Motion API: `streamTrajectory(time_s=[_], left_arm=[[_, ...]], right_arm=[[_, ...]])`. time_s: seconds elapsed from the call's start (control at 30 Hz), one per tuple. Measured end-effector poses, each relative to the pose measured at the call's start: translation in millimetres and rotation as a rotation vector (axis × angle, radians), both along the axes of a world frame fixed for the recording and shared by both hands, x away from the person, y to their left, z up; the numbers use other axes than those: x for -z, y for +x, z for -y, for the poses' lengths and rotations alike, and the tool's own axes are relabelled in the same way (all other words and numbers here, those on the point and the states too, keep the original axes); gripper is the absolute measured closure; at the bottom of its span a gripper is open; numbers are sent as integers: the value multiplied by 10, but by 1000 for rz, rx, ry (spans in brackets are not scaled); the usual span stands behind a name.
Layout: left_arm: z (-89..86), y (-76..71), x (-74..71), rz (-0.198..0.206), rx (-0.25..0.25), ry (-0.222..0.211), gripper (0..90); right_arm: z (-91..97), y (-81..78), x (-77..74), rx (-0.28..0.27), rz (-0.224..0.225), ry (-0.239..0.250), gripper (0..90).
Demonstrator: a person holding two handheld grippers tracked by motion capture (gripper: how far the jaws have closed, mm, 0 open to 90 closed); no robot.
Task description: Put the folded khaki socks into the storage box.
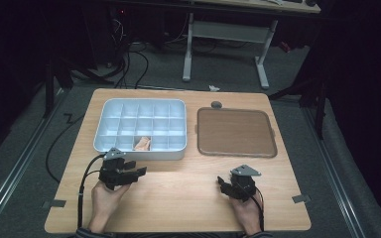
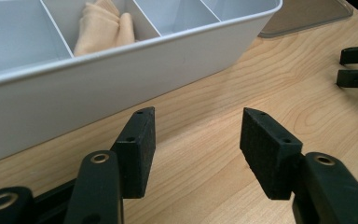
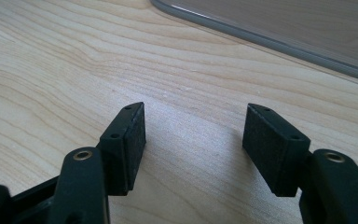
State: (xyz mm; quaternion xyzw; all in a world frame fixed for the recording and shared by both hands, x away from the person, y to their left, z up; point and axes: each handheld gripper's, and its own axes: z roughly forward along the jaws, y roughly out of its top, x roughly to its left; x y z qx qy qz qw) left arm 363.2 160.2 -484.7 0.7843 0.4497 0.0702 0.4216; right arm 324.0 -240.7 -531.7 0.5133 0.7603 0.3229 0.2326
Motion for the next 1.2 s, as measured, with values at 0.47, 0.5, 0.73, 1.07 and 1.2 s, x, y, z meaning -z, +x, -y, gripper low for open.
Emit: streamTrajectory(time_s=[0.47, 0.5, 0.73, 1.07, 1.2], left_arm=[[34, -3, 88, -26, 4, 19, 453], [39, -4, 94, -25, 4, 18, 452], [62, -10, 147, -36, 3, 20, 451], [99, -33, 235, -44, -10, 44, 450], [120, -41, 291, -47, -16, 49, 450]], right_arm=[[0, -1, -1, 0, -1, 0, 395], [0, -1, -1, 0, -1, 0, 395], [0, -2, -1, 0, -1, 0, 395], [0, -2, -1, 0, -2, 0, 394], [0, -2, -1, -1, -2, 1, 395]])
